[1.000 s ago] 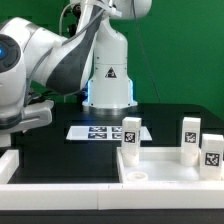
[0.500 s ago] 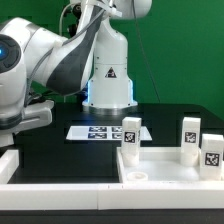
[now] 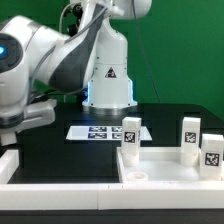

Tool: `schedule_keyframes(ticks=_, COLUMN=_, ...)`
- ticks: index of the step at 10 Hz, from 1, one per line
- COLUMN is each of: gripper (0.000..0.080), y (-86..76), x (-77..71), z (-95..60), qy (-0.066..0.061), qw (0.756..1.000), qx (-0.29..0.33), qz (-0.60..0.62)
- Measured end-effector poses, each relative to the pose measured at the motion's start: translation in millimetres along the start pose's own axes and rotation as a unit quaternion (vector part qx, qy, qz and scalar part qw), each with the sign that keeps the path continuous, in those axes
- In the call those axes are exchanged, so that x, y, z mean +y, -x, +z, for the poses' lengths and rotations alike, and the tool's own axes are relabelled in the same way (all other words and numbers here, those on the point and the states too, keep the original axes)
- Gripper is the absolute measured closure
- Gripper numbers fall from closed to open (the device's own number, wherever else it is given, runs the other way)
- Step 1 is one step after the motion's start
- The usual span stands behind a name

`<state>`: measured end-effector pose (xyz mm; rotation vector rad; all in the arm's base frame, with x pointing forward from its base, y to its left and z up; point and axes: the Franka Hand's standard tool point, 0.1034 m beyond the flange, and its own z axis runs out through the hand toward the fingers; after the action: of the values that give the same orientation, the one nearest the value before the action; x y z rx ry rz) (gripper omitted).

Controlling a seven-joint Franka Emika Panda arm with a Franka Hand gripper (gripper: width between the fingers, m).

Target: Assemble square table

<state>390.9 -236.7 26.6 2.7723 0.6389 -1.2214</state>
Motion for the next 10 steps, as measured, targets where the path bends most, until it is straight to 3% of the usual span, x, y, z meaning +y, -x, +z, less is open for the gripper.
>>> schedule_keyframes(ticks=2, gripper=0.0512, y=5.1, x=-19.3, z=-48.2, qy=-0.002, qw=1.000, qx=0.004, qz=0.001)
schedule_keyframes(ticks=3, gripper=0.0512, y=23.9, x=-4.4, z=-45.9, qy=-0.017, qw=1.000, qx=0.010, qz=0.018)
schedule_keyframes(ticks=5, gripper=0.0511, y=18.6, x=2.0, z=-44.1, qy=-0.006, qw=0.999, qx=0.043, qz=0.017)
schedule_keyframes(ticks=6, gripper=0.0511, y=15.1, x=2.3, z=-49.5, qy=-0.007, qw=0.995, qx=0.097, qz=0.023)
schedule_keyframes(ticks=7, gripper=0.0511, y=15.9, x=-12.1, z=-66.0, qy=-0.023, qw=0.991, qx=0.125, qz=0.045)
schedule_keyframes(ticks=8, gripper=0.0511, y=5.3, x=-29.6, z=-96.7, qy=-0.025, qw=0.986, qx=0.157, qz=0.055)
schedule_keyframes(ticks=9, gripper=0.0511, y=-2.8, x=-43.1, z=-120.9, qy=-0.041, qw=0.977, qx=0.196, qz=0.068)
schedule_keyframes(ticks=10, gripper=0.0511, y=-6.4, x=-50.6, z=-146.5, qy=-0.041, qw=0.968, qx=0.236, qz=0.076)
